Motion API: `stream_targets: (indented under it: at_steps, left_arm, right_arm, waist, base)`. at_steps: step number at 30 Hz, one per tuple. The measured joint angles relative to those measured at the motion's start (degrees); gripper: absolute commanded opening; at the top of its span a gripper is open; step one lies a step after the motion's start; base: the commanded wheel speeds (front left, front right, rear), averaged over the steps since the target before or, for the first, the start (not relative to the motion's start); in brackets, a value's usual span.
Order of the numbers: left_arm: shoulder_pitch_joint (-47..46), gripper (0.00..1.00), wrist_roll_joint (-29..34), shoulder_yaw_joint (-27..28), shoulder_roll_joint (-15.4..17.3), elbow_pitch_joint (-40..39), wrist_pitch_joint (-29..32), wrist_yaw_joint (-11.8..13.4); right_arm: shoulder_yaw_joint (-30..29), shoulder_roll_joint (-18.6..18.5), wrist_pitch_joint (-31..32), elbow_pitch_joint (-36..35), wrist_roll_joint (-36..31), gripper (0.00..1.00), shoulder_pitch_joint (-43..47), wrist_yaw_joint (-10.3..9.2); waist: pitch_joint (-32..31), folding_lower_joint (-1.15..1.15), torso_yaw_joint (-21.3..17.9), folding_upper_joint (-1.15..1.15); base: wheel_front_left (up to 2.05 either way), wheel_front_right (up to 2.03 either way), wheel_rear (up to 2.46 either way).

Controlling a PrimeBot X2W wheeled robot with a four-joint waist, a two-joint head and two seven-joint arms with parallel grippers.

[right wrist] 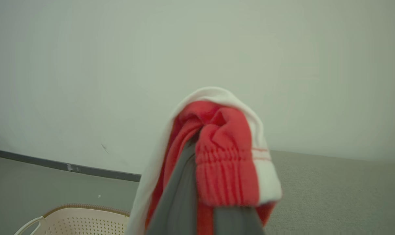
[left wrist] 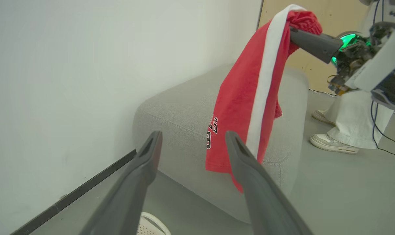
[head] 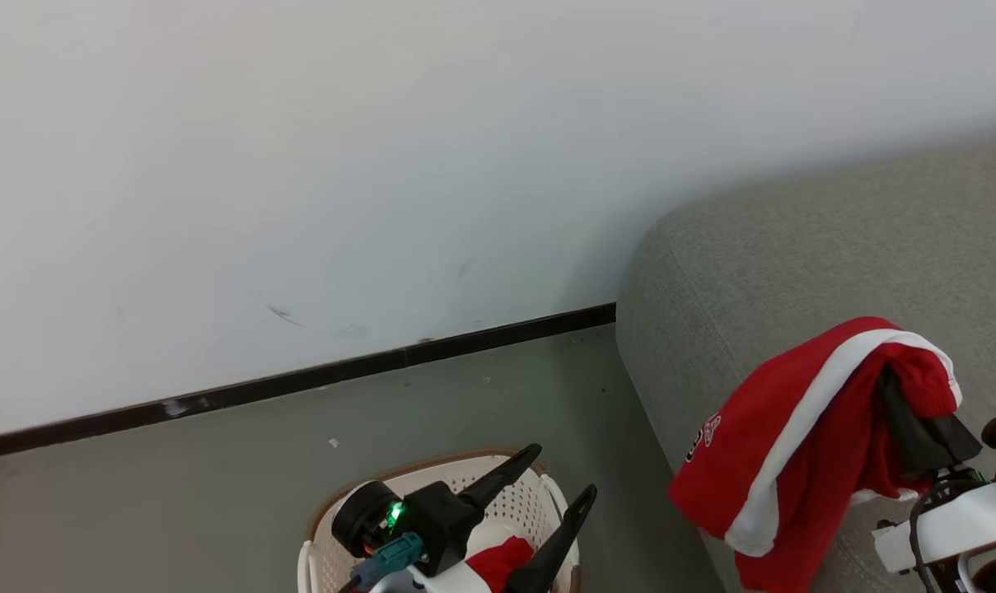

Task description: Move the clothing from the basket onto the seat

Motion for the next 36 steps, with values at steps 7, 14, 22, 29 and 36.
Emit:
stream_targets:
  at_steps: [7,14,22,29,36]
  left_arm:
    - [0.00,1.00,0.00,-0.44,-0.04,0.68,-1.13,-0.01]
    - [0.09,1.00,0.01,-0.18,-0.10,1.19,-1.75,0.29]
    - [0.82,1.00,0.65,1.46,0.23,1.13,-1.75,2.19]
    - [0.81,1.00,1.24,3.39,1.66,-0.25,-1.75,3.65]
    - [0.71,1.00,1.85,5.21,2.43,-2.61,-1.65,5.31]
  right_arm:
    - [0.31,0.70,0.00,-1.59,-0.37,0.00,1.66,0.00]
    - [5.21,1.15,0.60,-0.71,6.12,0.00,-0.05,0.00]
    - [5.63,-2.33,4.50,2.19,14.48,0.00,-11.95,-0.01]
    - [1.26,-6.46,7.67,6.22,17.48,0.00,-23.24,-0.01]
    - [-4.54,-11.28,9.57,11.87,17.88,0.00,-31.86,-0.01]
  waist:
    - [0.02,0.00,-2.90,0.00]
    - [0.50,0.00,-5.13,0.00]
    - [2.28,0.00,-5.81,0.00]
    - [4.53,0.00,-5.37,0.00]
    - [7.29,0.00,-4.63,0.00]
  base:
    - [0.00,0.00,0.00]
    - [0.00,0.00,0.00]
    - [0.00,0.00,0.00]
    - [0.00,0.00,0.00]
    - [0.00,0.00,0.00]
